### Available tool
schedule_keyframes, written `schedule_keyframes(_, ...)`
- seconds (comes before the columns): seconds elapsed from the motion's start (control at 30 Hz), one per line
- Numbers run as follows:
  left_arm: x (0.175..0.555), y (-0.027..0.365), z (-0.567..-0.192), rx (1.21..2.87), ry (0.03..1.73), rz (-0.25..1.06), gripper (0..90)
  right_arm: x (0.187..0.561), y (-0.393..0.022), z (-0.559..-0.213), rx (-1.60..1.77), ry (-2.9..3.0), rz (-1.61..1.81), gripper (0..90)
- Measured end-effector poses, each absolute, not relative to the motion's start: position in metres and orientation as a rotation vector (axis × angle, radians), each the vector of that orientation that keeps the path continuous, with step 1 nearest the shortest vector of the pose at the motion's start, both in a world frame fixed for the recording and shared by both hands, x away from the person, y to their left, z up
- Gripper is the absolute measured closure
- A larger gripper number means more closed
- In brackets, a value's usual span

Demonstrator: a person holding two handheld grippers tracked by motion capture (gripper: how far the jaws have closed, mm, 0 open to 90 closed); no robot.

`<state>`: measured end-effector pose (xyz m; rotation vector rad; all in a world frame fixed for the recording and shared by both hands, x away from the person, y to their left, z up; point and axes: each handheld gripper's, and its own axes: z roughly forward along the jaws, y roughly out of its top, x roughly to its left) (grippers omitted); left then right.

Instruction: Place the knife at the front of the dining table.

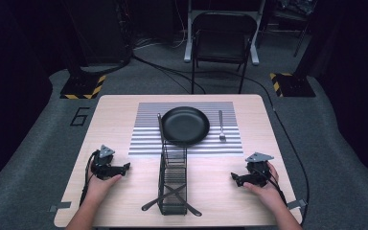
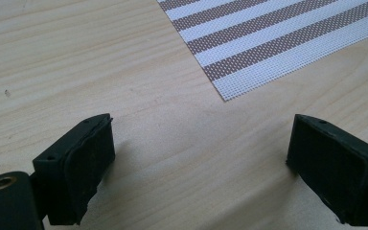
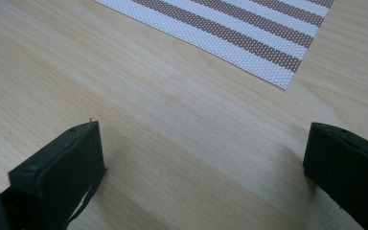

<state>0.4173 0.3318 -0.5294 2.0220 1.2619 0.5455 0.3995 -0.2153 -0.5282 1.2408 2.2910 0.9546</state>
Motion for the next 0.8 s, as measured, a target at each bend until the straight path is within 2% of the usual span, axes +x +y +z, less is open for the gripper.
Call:
schedule_keyframes(0.3,0.4173,0.3311,-0.5294,2.014,1.264,0.546,9.9,0.3995,-0.2153,-0.5282,1.241,2.291,0.955,0.0)
schedule_keyframes(0.73,0.4166,0.3297,-0.5294,1.990,1.258,0.560,17.1,0.3995,-0.2153,-0.5282,1.241,2.291,0.954,0.0)
schedule_keyframes(0.77,0.4165,0.3295,-0.5290,1.994,1.247,0.560,19.1,0.3994,-0.2152,-0.5281,1.242,2.291,0.957,0.0)
schedule_keyframes(0.8,0.4158,0.3289,-0.5280,1.995,1.247,0.552,26.0,0.3995,-0.2153,-0.5282,1.241,2.291,0.954,0.0)
